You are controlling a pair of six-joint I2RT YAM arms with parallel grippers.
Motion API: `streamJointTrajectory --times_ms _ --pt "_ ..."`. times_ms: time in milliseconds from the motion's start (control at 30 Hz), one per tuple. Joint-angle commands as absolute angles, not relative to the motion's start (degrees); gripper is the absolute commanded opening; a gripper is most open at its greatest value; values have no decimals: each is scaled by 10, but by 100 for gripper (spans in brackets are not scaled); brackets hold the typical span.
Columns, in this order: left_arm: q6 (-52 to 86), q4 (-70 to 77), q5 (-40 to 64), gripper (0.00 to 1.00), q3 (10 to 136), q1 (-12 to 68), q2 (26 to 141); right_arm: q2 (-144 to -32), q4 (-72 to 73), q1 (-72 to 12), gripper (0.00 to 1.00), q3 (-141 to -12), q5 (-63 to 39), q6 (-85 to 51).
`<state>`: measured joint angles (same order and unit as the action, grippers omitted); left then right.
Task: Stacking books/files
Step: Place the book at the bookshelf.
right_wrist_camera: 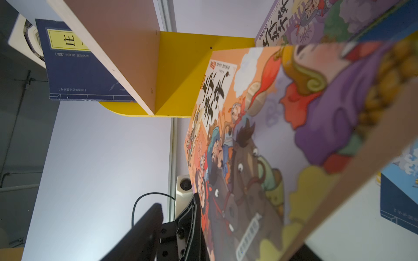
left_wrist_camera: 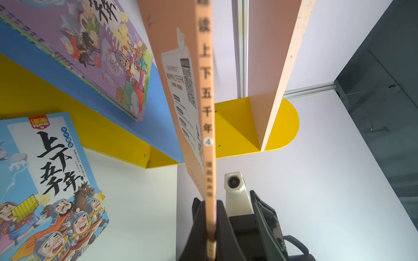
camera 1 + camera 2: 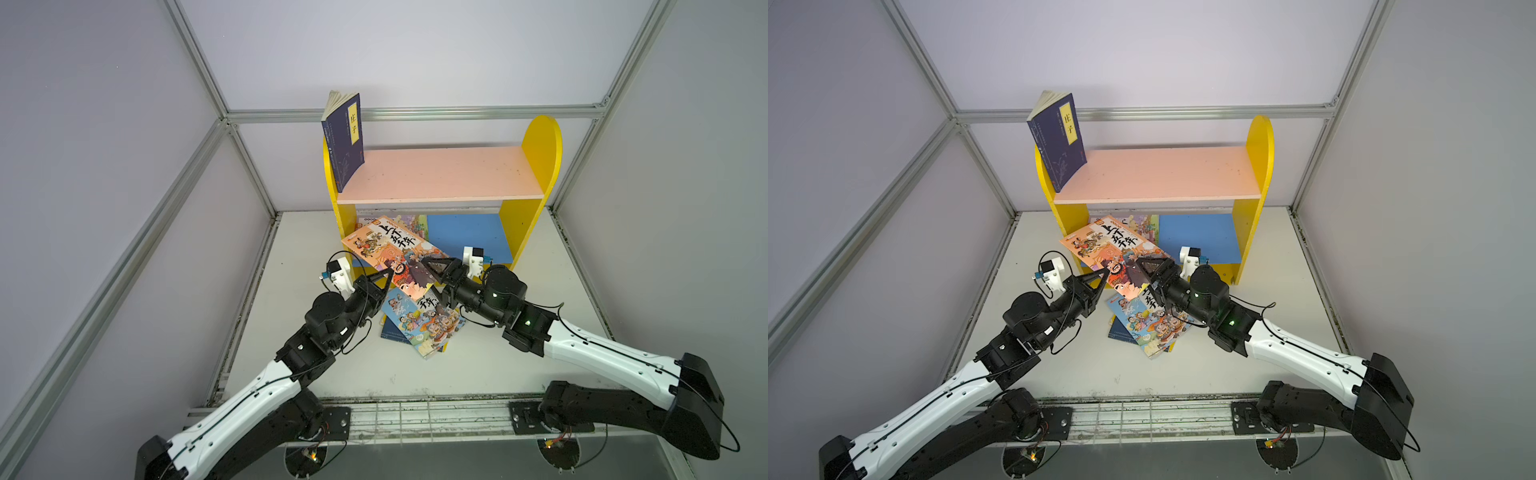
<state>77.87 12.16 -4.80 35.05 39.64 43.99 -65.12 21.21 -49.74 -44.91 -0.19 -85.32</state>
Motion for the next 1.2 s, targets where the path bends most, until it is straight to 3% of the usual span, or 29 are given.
streamJointTrajectory --times_ms 0,233,333,533,600,900,1167 --pt "775 105 -48 0 351 396 427 -646 229 -486 69 -447 -2 -833" --pt "782 96 -51 0 344 396 424 -644 198 -462 64 -463 -16 -800" --pt "782 97 -50 0 347 396 430 -653 208 -462 53 -468 -26 -799" --pt "782 95 -51 0 342 396 432 -662 201 -459 20 -480 -36 -787" --pt "785 94 -51 0 340 396 433 -668 178 -449 0 -492 -53 -774" --pt "783 89 -37 0 356 396 474 -724 39 -369 0 -575 -158 -672" --pt "783 118 -31 0 371 396 542 -782 -25 -352 0 -635 -200 -588"
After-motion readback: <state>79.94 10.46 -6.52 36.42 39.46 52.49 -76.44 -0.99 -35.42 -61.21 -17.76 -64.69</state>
